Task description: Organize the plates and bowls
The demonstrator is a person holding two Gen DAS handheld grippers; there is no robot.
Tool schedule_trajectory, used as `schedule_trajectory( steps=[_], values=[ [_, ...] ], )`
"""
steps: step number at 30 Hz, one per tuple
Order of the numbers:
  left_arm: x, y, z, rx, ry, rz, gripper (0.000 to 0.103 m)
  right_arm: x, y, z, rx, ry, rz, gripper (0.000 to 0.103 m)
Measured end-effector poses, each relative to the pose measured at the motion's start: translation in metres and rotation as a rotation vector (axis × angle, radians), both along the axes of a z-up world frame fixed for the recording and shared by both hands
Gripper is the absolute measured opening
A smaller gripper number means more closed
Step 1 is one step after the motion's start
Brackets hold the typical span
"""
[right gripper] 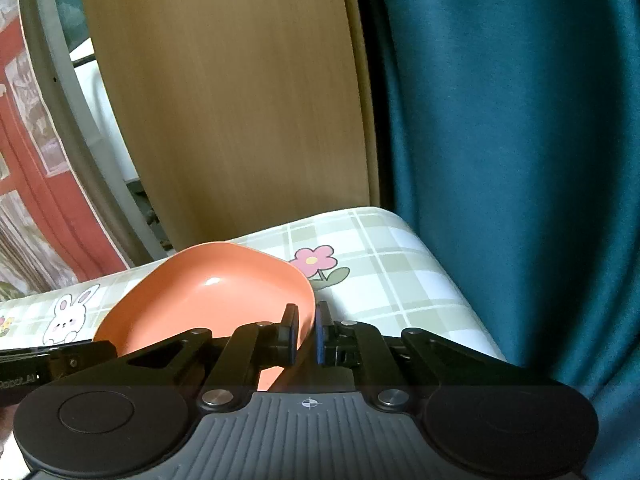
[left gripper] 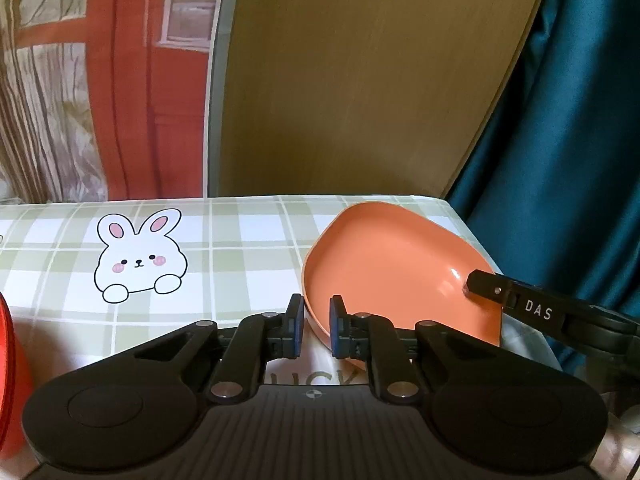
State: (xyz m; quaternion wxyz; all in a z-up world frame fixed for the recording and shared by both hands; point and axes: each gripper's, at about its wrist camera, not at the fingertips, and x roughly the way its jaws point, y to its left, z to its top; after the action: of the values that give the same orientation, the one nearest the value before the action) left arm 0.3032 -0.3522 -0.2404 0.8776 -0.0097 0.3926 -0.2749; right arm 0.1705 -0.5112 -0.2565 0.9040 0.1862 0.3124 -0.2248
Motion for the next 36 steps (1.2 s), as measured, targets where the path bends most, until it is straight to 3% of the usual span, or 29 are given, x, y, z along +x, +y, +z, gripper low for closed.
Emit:
schedule_trajectory(
  steps=[17, 36],
  values=[
    [-0.046, 0.045, 0.046, 0.036, -0.036, -0.015, 0.014, -0.045, 0.052, 0.043, 0.071, -0.075, -0.023, 0.008],
    [-0.103, 0.177, 0.095, -0.048, -0.030, 0.013, 0.015, -0.063, 0.174, 0.101, 0.087, -0.128, 0.150, 0.009]
  ],
)
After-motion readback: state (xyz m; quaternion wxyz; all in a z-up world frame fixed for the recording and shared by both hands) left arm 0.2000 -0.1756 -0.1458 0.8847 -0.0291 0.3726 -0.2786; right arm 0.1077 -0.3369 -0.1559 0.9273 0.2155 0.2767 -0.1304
